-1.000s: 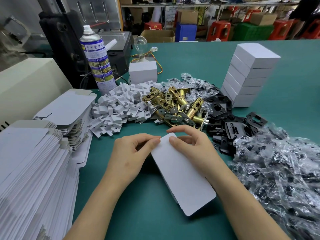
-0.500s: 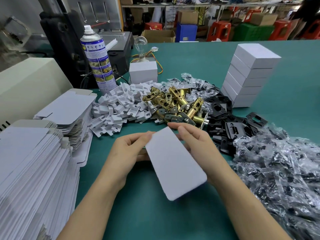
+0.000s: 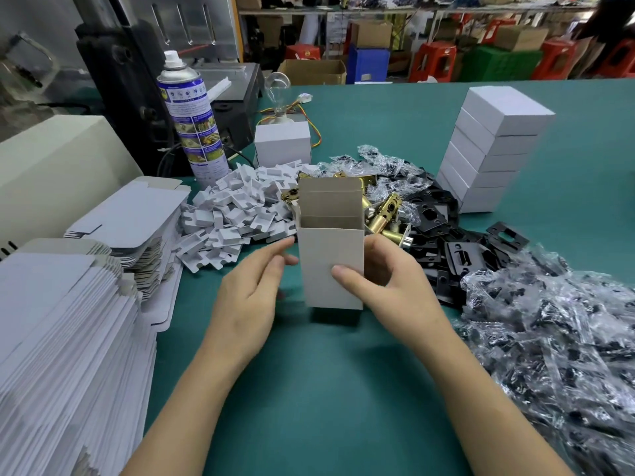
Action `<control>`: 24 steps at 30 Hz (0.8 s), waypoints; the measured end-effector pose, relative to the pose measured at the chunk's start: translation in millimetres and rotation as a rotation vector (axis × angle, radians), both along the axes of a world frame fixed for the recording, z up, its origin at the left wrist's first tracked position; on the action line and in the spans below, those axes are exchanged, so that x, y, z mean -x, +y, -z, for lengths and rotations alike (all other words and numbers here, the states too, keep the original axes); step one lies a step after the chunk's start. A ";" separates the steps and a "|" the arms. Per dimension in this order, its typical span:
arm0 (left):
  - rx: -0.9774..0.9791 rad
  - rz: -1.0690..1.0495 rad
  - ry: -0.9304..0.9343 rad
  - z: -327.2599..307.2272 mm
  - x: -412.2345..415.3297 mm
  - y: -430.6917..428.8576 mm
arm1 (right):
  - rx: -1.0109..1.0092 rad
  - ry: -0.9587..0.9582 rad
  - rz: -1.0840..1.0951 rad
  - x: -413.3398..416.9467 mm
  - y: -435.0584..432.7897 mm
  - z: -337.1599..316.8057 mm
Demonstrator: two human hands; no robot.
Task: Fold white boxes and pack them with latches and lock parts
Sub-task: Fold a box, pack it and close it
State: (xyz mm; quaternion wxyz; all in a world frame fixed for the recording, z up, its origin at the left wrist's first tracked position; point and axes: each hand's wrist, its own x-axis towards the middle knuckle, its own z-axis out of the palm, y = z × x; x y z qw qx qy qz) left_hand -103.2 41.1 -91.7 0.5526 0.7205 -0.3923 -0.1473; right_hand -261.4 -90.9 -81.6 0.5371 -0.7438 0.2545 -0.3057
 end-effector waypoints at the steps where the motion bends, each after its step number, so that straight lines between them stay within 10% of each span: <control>1: 0.019 0.094 0.071 -0.5 0.3 0.5 | -0.015 0.013 0.007 0.1 0.0 0.7; 13: -0.025 0.240 -0.078 2.1 4.1 3.3 | 0.050 -0.207 0.221 3.9 -5.1 -6.2; 24: -0.013 0.300 -0.099 2.5 3.0 2.4 | 0.262 0.175 0.355 -1.0 -51.1 -53.9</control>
